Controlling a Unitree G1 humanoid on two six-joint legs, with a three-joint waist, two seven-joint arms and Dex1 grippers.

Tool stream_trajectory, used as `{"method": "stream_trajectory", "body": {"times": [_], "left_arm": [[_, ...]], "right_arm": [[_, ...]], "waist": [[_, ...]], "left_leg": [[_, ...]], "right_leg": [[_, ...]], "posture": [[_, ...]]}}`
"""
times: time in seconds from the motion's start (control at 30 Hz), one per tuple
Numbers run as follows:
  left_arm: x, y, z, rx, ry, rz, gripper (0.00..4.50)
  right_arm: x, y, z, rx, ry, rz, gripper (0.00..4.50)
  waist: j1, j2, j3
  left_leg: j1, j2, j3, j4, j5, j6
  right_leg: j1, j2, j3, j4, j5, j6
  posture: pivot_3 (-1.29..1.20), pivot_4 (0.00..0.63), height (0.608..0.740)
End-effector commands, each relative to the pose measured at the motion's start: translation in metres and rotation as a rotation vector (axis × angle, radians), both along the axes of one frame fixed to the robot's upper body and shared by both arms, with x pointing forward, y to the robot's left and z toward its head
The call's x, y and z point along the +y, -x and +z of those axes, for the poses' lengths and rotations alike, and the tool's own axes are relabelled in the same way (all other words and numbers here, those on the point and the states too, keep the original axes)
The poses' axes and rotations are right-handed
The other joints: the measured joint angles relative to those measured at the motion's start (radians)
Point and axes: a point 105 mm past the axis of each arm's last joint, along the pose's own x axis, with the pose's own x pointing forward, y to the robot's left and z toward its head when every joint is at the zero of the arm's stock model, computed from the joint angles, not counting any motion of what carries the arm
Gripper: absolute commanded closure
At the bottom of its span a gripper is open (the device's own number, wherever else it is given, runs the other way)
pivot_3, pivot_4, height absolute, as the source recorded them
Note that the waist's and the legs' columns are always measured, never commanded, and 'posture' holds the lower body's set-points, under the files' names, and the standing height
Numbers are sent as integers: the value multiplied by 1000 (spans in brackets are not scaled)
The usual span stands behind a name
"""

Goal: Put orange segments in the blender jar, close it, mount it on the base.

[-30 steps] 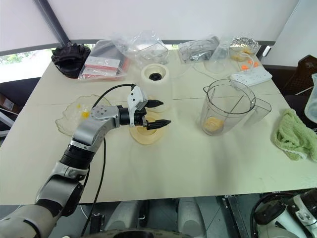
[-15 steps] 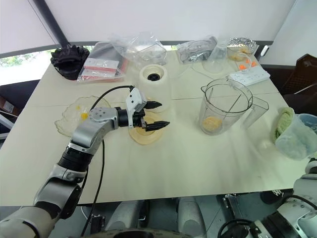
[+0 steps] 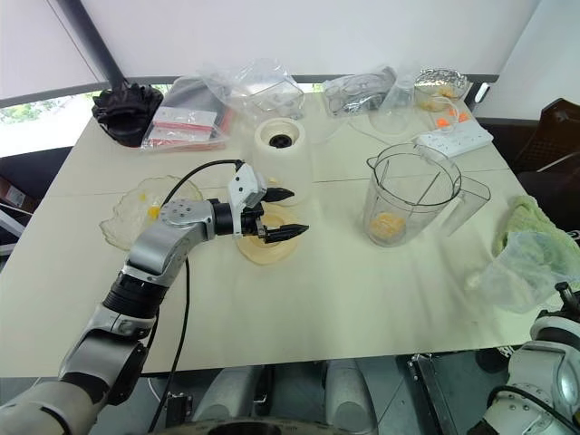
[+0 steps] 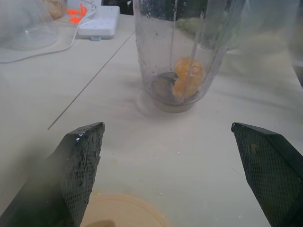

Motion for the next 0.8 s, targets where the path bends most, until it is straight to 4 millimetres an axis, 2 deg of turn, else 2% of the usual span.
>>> {"method": "stream_trajectory", "body": {"times": [0.03, 0.17, 0.37, 0.6, 0.73, 0.8], "left_arm": [[-4, 2, 12, -48, 12, -23, 0], [-4, 2, 12, -51, 10, -23, 0], [-2, 2, 13, -54, 9, -13, 0], [0, 3, 12, -52, 8, -5, 0], [-1, 3, 12, -50, 7, -6, 0], [-2, 4, 11, -49, 7, -13, 0]], "right_arm": [[-9, -6, 17, -57, 56, -13, 4473], [-14, -15, 13, -64, 53, -9, 4473], [-7, -19, -10, -25, 21, 9, 4473], [-1, -9, -31, 46, 14, 14, 4473], [5, -5, -39, 216, 151, 98, 4473], [7, -2, -41, 235, 162, 114, 4473]], "waist": [[0, 0, 0], [0, 0, 0], [1, 0, 0], [1, 0, 0], [0, 0, 0], [1, -1, 0]], "left_leg": [[0, 0, 0, 0, 0, 0], [0, 0, 0, 0, 0, 0], [0, 0, 0, 0, 0, 0], [0, 0, 0, 0, 0, 0], [0, 0, 0, 0, 0, 0], [0, 0, 0, 0, 0, 0]], "right_leg": [[0, 0, 0, 0, 0, 0], [0, 0, 0, 0, 0, 0], [0, 0, 0, 0, 0, 0], [0, 0, 0, 0, 0, 0], [0, 0, 0, 0, 0, 0], [0, 0, 0, -1, 0, 0]], "posture": [[0, 150, 740], [0, 150, 740], [0, 150, 740], [0, 150, 740], [0, 150, 740], [0, 150, 740]]}}
